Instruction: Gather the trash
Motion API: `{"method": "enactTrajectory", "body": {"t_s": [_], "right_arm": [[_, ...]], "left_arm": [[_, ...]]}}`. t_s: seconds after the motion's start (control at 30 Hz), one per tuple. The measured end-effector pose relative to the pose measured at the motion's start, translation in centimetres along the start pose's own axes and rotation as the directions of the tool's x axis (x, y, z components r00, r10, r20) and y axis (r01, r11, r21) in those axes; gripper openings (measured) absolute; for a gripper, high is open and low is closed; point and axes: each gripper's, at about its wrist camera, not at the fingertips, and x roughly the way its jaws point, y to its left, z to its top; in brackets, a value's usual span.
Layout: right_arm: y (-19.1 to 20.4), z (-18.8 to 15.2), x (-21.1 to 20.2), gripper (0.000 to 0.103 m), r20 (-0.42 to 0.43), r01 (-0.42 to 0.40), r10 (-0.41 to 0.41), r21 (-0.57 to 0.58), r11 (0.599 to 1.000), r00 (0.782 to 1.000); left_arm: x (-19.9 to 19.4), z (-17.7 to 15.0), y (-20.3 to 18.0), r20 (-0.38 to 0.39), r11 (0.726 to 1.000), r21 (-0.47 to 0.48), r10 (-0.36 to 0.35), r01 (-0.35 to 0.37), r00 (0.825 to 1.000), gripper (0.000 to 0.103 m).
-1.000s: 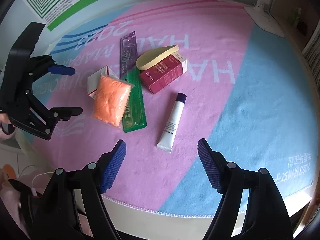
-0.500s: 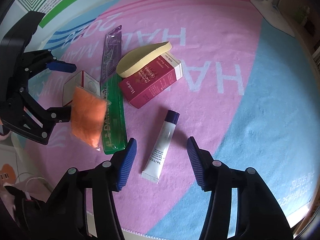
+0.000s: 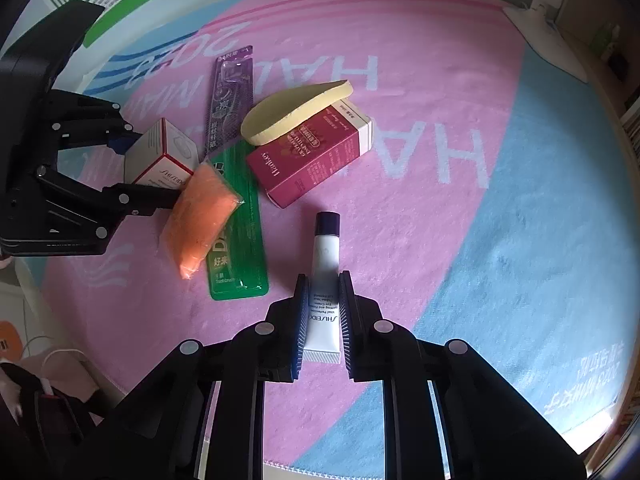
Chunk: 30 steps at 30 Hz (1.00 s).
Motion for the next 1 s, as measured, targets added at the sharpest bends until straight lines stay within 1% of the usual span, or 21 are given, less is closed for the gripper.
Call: {"method": "enactTrajectory", "body": {"t_s": [0.23, 0.43, 0.57, 0.67, 0.73, 1.0], "right_arm": [[0.2, -0.4, -1.2, 0.016, 0.023, 0.0, 0.0, 0.009, 1.0, 1.0], [0.7, -0.9, -2.2, 0.016, 0.048, 0.02, -0.02, 0.006, 1.0, 0.999], [1.0, -1.4, -2.9, 0.016, 0.062, 0.03, -0.03, 0.007, 1.0, 0.998], [1.5, -1.7, -3.3, 0.016, 0.072, 0.037, -0.038, 0.005, 0.999, 0.997], [1.7, -2.0, -3.6, 0.016, 0.079, 0.04, -0.04, 0.006, 0.999, 0.996], [2.8, -3.4, -4.6, 0.016, 0.099, 0.049, -0.049, 0.005, 0.999, 0.994]], "left_arm": [[-1.2, -2.1, -0.7, 0.023, 1.0, -0.008, 0.027, -0.027, 0.999, 0.038], [-2.7, -3.4, -1.7, 0.05, 0.999, -0.01, 0.049, -0.048, 0.998, 0.038], [-3.5, -4.8, -1.9, 0.064, 0.998, -0.011, 0.057, -0.057, 0.996, 0.038], [-4.0, -5.1, -2.4, 0.071, 0.998, -0.008, 0.064, -0.064, 0.995, 0.038], [-4.4, -6.1, -3.0, 0.076, 0.998, -0.006, 0.07, -0.07, 0.995, 0.038], [-5.4, -6.8, -4.4, 0.096, 0.996, 0.003, 0.085, -0.085, 0.992, 0.038]]}}
